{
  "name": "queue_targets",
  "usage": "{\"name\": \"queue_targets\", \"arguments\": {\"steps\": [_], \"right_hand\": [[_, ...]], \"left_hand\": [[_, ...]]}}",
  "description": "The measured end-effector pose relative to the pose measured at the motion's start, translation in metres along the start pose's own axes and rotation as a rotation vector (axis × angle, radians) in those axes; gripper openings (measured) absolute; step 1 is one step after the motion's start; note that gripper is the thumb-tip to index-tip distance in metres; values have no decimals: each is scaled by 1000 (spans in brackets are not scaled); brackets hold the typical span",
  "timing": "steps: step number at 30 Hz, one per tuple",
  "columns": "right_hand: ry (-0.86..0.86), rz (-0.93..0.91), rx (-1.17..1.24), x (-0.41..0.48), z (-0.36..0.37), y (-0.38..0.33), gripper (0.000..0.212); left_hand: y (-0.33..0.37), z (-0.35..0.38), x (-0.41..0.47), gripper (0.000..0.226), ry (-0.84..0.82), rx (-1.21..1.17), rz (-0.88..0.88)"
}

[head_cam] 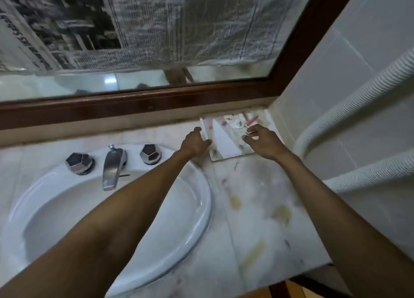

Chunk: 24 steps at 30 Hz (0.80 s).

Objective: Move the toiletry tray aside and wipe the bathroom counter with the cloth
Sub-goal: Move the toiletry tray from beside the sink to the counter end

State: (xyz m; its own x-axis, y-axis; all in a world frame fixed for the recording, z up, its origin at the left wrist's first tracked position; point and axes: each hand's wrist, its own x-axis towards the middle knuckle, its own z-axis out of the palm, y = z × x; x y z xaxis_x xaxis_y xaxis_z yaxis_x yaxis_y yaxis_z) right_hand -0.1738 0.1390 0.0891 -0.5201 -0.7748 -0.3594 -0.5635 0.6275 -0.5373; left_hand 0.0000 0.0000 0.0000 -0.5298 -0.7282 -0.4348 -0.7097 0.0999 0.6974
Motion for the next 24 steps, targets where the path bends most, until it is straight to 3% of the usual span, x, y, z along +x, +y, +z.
{"name": "queue_targets", "arguments": {"steps": [4,10,18,24], "right_hand": [[-33,36,1,29,7,20,45],[-72,92,-39,64,7,58,52],[38,144,-85,89,1,78,74],[0,223,33,102,6,90,91]], "left_hand": [[12,23,18,74,122,-76,-104],[14,39,31,59,258,-92,-116],[-6,29,9,72,278,-100,-165],[2,21,10,74,224,-66,-204]]}}
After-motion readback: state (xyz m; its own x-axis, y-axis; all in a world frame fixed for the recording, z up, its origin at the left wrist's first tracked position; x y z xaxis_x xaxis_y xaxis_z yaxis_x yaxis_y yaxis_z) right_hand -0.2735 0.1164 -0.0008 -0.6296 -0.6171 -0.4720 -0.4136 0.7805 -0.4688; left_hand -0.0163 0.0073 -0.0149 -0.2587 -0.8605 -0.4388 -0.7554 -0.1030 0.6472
